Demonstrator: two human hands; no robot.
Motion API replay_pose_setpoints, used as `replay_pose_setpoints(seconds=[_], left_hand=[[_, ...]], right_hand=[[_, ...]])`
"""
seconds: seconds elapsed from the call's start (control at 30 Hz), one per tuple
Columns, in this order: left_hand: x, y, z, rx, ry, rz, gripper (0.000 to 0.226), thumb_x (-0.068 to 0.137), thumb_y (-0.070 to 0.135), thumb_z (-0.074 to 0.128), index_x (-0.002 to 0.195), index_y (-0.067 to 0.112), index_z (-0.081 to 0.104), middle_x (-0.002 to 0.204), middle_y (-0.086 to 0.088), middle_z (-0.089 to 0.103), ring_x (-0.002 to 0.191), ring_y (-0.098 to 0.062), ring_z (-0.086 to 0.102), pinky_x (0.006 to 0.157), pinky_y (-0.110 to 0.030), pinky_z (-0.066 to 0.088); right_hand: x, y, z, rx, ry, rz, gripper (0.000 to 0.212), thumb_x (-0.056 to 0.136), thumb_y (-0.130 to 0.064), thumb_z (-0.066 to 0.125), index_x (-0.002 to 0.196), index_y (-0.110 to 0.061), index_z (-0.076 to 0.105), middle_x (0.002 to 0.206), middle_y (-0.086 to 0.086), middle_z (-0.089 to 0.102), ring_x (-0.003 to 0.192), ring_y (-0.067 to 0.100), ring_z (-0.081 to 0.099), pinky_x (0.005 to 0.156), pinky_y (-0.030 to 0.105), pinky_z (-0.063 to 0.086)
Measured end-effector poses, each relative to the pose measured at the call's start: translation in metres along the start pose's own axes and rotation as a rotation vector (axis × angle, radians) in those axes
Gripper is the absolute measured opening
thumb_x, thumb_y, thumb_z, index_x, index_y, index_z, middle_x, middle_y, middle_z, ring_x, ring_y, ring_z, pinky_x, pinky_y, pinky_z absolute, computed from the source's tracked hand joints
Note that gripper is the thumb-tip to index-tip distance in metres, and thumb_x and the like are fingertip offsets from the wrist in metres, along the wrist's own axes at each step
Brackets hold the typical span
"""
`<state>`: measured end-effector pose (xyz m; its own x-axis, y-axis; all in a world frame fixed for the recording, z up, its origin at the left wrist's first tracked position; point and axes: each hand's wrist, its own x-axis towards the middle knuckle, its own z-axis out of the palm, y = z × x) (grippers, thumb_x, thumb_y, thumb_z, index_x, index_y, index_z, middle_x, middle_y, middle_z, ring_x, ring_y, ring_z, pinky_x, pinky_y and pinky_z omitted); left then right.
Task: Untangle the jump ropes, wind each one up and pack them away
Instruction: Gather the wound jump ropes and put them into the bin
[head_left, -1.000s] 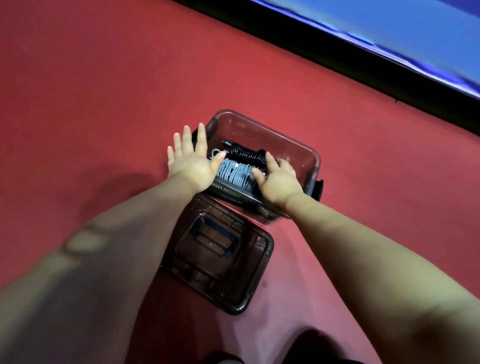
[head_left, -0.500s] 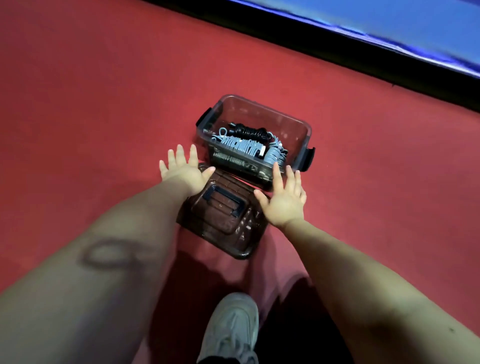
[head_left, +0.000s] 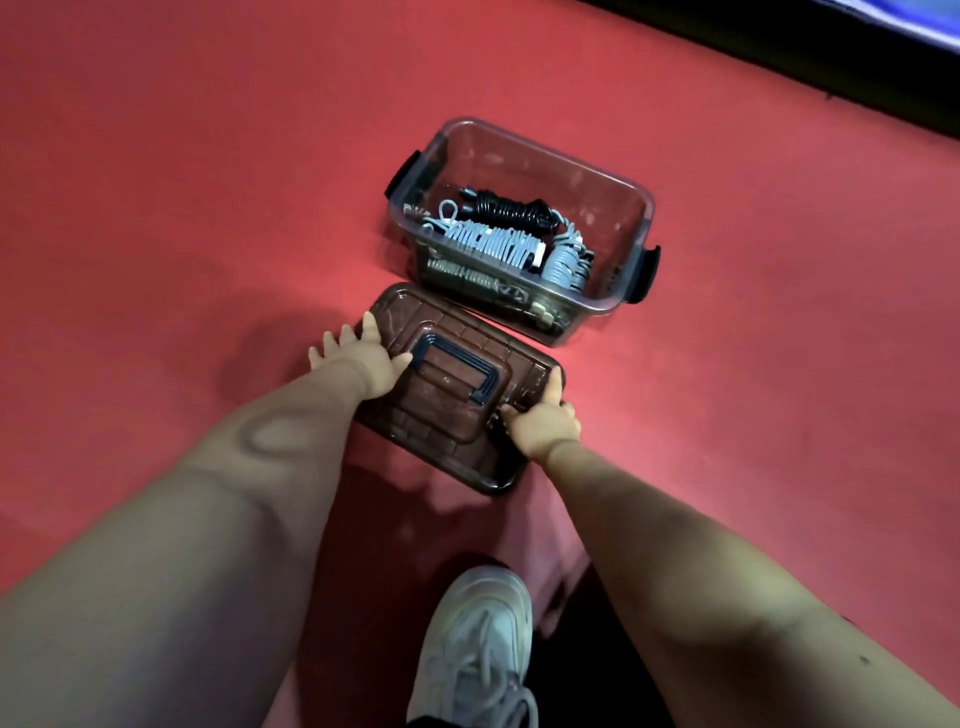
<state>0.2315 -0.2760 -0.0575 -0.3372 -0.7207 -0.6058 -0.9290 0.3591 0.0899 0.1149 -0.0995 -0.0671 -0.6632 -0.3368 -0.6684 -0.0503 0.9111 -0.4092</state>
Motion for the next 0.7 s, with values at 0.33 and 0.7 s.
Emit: replay_pose_setpoints(seconds=[0.33, 0.7], left_hand=[[0.015, -0.014, -0.006, -0.356, 0.0, -0.191, 0.091, 0.082, 0.058, 0.058, 0.151, 0.016, 0.014, 0.147, -0.02, 0.033, 0.134, -0.038, 0.035, 0.111, -0.041, 0.031], [-0.044, -0.056, -0.056, -0.475, 0.184, -0.265, 0.076, 0.08, 0.063, 0.055, 0.133, 0.009, 0.049, 0.134, -0.021, 0.045, 0.125, -0.038, 0.042, 0.106, -0.038, 0.037]], right_hand=[[0.015, -0.008, 0.003, 0.271, -0.011, -0.001, 0.091, 0.073, -0.042, 0.068, 0.147, -0.029, 0.016, 0.135, 0.011, 0.048, 0.122, 0.03, 0.05, 0.106, 0.04, 0.039], [-0.03, -0.045, -0.025, 0.303, 0.075, -0.303, 0.098, 0.052, -0.058, 0.058, 0.14, -0.021, 0.036, 0.135, 0.009, 0.051, 0.123, 0.027, 0.05, 0.107, 0.041, 0.038]])
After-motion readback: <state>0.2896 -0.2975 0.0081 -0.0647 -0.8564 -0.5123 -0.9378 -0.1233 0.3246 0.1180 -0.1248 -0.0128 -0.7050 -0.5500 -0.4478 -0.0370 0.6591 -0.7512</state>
